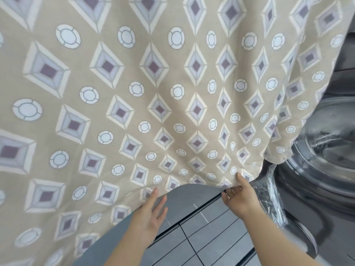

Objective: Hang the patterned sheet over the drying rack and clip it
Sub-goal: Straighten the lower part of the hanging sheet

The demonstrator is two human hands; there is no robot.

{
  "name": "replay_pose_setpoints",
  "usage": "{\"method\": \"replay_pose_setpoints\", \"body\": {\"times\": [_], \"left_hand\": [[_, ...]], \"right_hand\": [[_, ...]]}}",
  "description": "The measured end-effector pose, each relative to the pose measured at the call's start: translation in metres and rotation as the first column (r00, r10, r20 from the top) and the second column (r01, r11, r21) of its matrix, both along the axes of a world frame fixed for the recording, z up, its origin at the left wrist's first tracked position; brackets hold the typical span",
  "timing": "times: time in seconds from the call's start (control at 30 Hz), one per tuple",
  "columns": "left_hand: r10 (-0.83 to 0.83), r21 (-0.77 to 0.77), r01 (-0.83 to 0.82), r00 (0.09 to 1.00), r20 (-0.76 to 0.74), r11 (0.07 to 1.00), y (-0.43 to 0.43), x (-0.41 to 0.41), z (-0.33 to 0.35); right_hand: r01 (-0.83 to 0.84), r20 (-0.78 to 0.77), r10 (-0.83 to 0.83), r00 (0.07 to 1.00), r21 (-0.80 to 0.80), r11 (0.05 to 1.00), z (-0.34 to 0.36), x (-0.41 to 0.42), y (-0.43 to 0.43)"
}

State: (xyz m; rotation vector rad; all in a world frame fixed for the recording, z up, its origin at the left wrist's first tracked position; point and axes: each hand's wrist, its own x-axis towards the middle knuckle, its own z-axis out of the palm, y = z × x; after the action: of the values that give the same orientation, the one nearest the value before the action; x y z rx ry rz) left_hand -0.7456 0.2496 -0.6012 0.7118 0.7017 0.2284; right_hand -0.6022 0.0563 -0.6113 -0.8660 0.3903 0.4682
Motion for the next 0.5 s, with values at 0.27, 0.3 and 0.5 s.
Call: {"method": "replay_pose_setpoints", "body": {"times": [0.27, 0.3, 0.5], "left_hand": [[0.104, 0.07, -0.097, 0.989, -0.102, 0.993, 0.013, -0.016, -0.005], [0.111, 0.078, -0.102, 0.986, -0.121, 0.992, 0.016, -0.017, -0.006], [0.055, -0.018, -0.056, 0.997, -0.057, 0.998, 0.017, -0.036, -0.007]], "right_hand": [[-0.07, -0.06, 0.064, 0.996, -0.109, 0.992, -0.002, -0.016, 0.026], [-0.04, -0.071, 0.031, 0.997, -0.126, 0.991, -0.001, -0.015, 0.027], [-0.109, -0.104, 0.104, 0.989, -0.043, 0.993, 0.01, -0.046, 0.044]]}}
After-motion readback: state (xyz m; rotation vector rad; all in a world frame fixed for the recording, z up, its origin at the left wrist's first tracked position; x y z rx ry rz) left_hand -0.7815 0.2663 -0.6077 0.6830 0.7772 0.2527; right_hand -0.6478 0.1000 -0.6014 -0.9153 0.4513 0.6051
